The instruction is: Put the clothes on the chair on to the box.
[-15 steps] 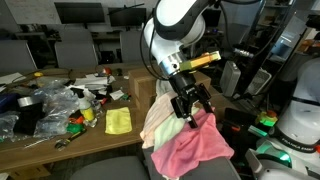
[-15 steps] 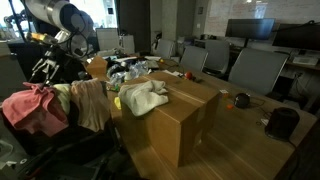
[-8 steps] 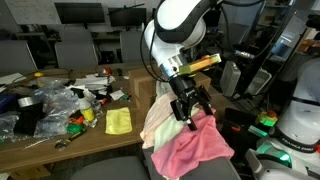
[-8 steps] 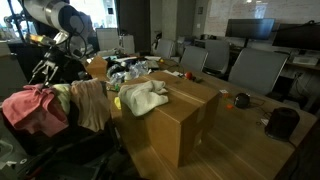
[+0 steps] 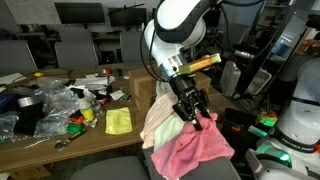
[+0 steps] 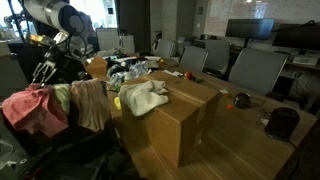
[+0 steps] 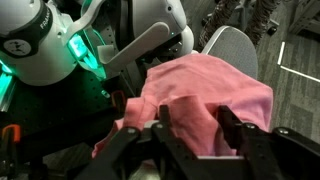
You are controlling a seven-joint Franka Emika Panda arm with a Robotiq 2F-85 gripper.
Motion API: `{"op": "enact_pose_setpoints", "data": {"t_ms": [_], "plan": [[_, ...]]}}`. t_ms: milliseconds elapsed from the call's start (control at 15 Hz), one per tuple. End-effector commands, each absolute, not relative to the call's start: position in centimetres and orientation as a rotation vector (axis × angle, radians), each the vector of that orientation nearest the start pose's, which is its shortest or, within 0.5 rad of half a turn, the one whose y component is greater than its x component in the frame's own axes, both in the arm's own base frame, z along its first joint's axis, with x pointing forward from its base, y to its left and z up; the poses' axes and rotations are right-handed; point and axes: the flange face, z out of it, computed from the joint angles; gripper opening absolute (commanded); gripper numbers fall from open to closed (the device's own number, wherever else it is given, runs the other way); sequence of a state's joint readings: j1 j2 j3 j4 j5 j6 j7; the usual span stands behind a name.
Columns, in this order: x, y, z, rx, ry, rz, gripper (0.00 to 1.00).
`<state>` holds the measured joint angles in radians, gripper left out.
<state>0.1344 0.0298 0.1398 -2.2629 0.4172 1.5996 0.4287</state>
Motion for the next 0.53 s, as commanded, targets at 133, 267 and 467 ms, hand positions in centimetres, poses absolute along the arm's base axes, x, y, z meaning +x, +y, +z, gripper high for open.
{"op": "enact_pose_setpoints", "data": {"t_ms": [133,267,467], "plan": [[41.4,16.0,34.0,-2.781,0.466,1.087,0.08],[41.4,15.4,35.0,-2.796,0.49,1.049,0.04],[41.3,14.0,37.8,-2.847,0.578,0.944,0.07]]}}
